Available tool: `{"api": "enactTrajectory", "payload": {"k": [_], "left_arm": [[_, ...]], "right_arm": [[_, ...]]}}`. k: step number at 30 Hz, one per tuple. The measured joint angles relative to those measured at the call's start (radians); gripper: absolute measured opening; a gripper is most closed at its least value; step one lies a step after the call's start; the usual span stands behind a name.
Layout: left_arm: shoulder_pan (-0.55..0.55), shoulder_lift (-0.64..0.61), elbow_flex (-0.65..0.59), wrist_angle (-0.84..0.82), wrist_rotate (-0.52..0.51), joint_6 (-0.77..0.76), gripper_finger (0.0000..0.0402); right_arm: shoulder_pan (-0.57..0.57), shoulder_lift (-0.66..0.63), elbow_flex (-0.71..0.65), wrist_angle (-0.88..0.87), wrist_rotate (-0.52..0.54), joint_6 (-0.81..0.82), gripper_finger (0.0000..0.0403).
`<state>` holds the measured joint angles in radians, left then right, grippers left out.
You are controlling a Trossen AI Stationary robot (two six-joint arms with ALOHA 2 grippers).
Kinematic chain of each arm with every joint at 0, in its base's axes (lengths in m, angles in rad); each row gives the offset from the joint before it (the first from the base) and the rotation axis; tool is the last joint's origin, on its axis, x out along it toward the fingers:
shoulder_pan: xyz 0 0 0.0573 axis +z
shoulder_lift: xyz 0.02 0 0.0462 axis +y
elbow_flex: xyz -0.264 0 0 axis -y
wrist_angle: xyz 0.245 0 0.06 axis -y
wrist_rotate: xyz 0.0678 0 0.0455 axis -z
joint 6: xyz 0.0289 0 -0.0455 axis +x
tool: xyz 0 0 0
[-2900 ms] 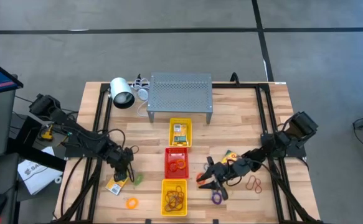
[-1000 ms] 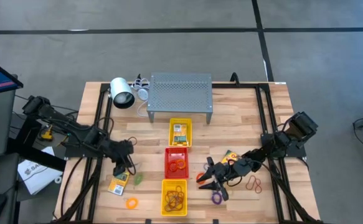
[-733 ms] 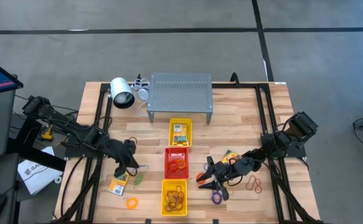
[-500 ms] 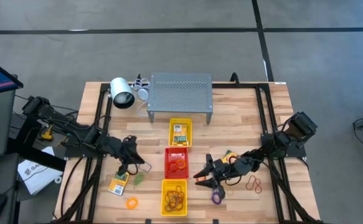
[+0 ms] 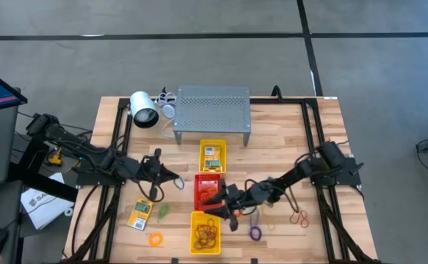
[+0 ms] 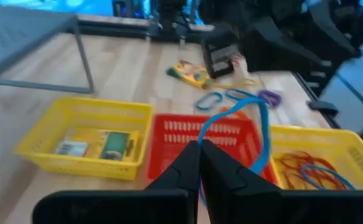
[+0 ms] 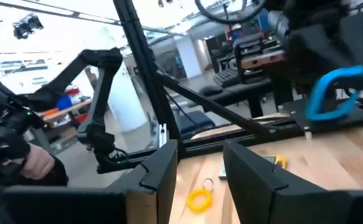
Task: Pick & Place Office Desk Supplies
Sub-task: Put the blue rubber band into the bottom yellow bin
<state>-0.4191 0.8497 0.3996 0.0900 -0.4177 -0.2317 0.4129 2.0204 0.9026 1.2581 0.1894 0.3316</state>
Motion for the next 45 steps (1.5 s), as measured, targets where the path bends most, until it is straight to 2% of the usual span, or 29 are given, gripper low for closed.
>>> {"api": "enactTrajectory", "payload": {"k": [6, 13, 16, 33, 39, 45], "left_arm": [[0.0, 0.064, 0.0, 0.089, -0.01, 0.018, 0.0001], [0.0, 0.137, 0.0, 0.162, -0.009, 0.019, 0.0002], [0.0, 0.148, 0.0, 0.169, -0.009, 0.019, 0.0002], [0.0, 0.137, 0.0, 0.18, -0.008, 0.044, 0.0002], [-0.001, 0.086, 0.0, 0.176, 0.052, 0.063, 0.0002], [-0.003, 0.05, 0.0, 0.174, 0.052, 0.064, 0.0002]], "right_arm": [[-0.062, 0.095, 0.108, 0.004, -0.036, -0.018, 0.0127], [-0.106, 0.144, 0.189, 0.002, -0.135, -0.019, 0.0127], [-0.11, 0.145, 0.201, -0.026, -0.142, -0.019, 0.0127], [-0.113, 0.14, 0.203, -0.111, -0.145, -0.025, 0.0127], [-0.113, 0.139, 0.203, -0.132, -0.145, -0.025, 0.0127], [-0.12, 0.139, 0.203, -0.13, -0.144, -0.025, 0.0127]]}}
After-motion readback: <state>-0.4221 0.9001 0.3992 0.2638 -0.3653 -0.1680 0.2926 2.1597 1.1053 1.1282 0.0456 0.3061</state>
